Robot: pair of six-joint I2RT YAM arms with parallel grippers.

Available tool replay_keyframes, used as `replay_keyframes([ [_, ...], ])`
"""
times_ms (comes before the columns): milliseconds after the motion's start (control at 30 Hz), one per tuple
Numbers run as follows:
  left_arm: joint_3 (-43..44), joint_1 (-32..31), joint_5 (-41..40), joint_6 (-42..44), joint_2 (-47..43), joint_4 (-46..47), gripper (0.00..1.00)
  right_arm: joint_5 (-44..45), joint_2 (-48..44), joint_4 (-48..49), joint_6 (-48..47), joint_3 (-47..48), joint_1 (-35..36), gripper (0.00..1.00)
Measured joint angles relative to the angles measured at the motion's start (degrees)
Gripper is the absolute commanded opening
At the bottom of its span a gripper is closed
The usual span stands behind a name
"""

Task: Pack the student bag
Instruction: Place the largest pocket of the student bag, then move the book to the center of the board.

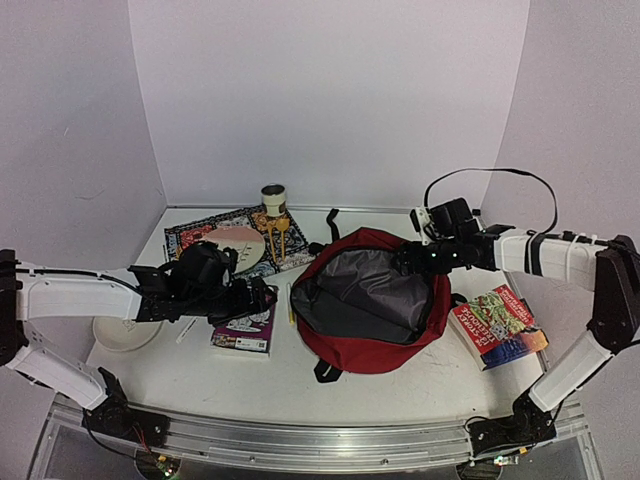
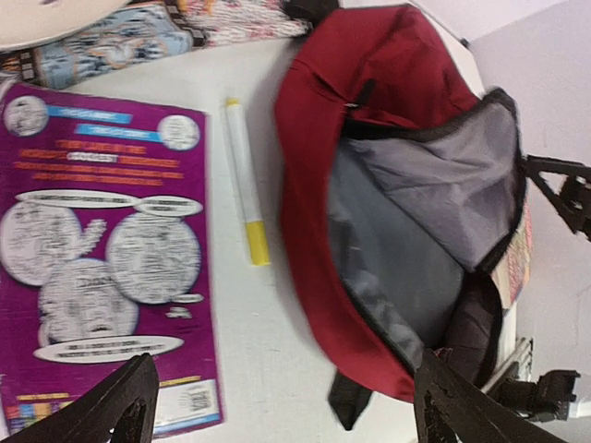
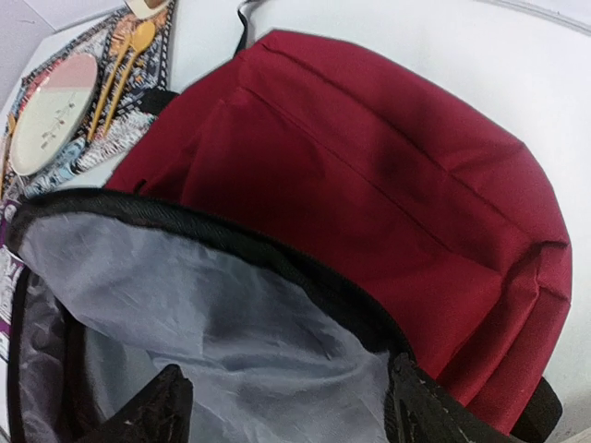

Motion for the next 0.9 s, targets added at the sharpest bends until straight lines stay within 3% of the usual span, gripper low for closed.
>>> replay_keyframes([
  [167,-2.3,3.5,-1.2,0.2,-3.1,-3.6,0.99,0.8,-2.7,-1.0,-0.8,1.3,2.8,0.84],
  [433,-5.6,11.7,0.1,2.0,-5.1,-7.5,0.87,3.6,-7.5,-1.7,-1.2,3.9,12.4,0.87],
  [500,-5.9,12.5,1.4,2.8,-4.4,-8.0,0.84,4.2,-7.6,-1.7,-1.1,4.0,14.7,0.92],
  [633,-6.0,13.4,4.8,4.0,-1.2,-8.0,0.77,5.1,-7.6,-1.4,-0.5,4.0,19.2,0.94],
  [900,-8.8,15.8,10.0,4.4,0.4,-7.9,0.76,6.3,-5.2,1.5,-0.2,4.0,28.2,0.94],
])
